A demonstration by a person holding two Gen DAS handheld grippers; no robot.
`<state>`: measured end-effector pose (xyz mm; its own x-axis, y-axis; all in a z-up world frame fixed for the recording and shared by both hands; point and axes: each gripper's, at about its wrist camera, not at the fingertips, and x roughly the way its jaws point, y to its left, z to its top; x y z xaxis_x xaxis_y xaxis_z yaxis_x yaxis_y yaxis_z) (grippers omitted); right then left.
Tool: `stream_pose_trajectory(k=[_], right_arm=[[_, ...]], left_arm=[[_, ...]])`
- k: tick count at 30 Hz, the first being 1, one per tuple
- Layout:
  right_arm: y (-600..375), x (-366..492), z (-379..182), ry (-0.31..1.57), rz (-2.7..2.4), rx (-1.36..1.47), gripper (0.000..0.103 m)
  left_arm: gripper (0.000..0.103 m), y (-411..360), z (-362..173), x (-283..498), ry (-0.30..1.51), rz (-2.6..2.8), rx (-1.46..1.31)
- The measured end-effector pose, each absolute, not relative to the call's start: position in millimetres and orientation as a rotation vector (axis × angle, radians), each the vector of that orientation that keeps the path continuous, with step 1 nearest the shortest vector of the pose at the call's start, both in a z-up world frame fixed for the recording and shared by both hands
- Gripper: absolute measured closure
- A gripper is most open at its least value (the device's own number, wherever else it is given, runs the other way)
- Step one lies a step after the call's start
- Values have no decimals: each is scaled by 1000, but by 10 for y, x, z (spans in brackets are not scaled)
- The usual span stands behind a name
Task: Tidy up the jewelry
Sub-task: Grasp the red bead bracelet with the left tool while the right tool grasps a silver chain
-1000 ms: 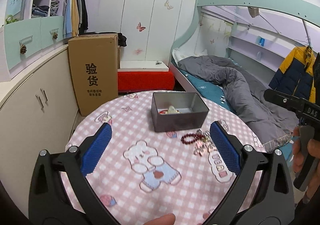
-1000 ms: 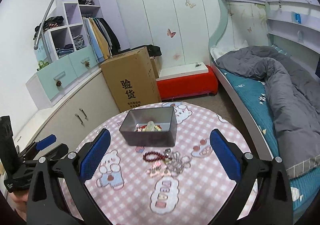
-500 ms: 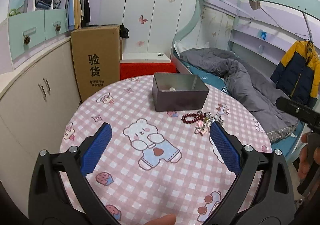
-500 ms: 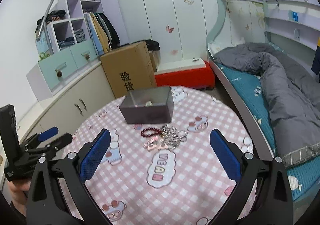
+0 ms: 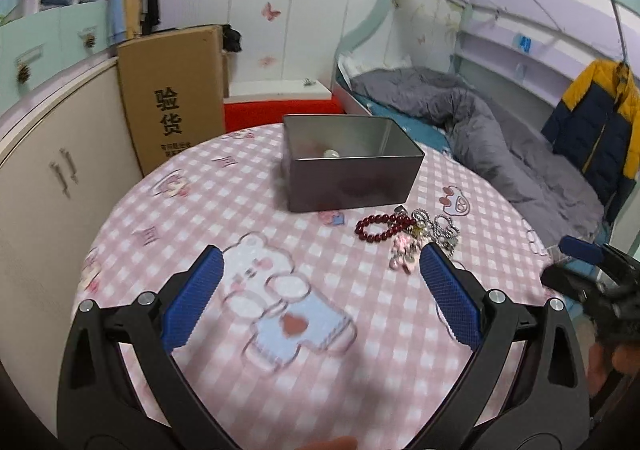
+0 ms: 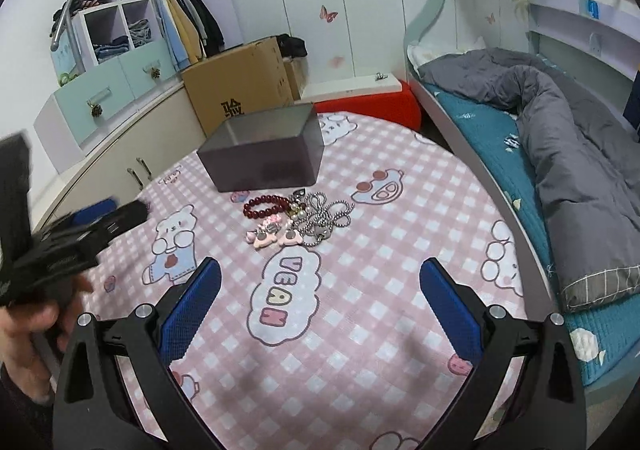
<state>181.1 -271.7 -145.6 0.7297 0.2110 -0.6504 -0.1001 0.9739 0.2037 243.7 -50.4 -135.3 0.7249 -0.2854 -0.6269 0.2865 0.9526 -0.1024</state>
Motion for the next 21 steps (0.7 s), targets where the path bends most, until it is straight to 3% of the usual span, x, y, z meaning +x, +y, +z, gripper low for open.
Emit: stream_pose_trajectory(k=[8, 10, 14, 16, 18, 20, 21], right_arm=[[-2828, 1963, -1667, 780, 166, 171, 7], [-2856, 2010, -1690, 788, 167, 170, 7], [-2870, 2118, -1732, 805, 163, 161, 7], [-2867, 2178, -1751, 814, 156, 155, 7], [-2867, 2229, -1772, 825, 149, 158, 7], [-2850, 2296, -1795, 831, 136, 145, 8], [-2838, 2326, -1809, 835, 137, 138, 8]], left_arm=[[7, -917, -1730, 3148, 823, -291, 79], [14, -995, -1849, 3274, 860, -279, 104], [31, -1112, -2025, 3340, 900, -312, 122], [45, -1156, -2015, 3330, 891, -342, 135], [73, -1178, -2002, 3326, 881, -379, 143], [93, -1180, -1987, 3282, 873, -412, 156], [95, -1176, -1977, 3250, 868, -418, 159]])
